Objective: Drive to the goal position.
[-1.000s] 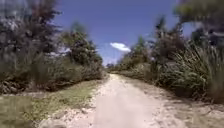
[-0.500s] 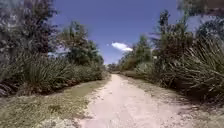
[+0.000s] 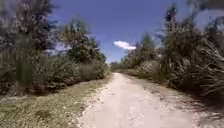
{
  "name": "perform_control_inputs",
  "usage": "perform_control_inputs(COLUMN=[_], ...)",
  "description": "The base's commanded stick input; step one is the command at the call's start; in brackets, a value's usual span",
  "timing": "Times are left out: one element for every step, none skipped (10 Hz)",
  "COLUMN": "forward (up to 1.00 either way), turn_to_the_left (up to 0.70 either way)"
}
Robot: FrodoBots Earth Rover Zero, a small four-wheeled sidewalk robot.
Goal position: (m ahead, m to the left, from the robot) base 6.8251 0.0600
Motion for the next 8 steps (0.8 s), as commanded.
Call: perform_control_inputs(forward=[0.70,0.70,0.70,0.70,0.70,0.70,0.70,0.70], turn_to_the_left=[0.00,0.00,0.00,-0.13,-0.33,-0.35,-0.35,-0.34])
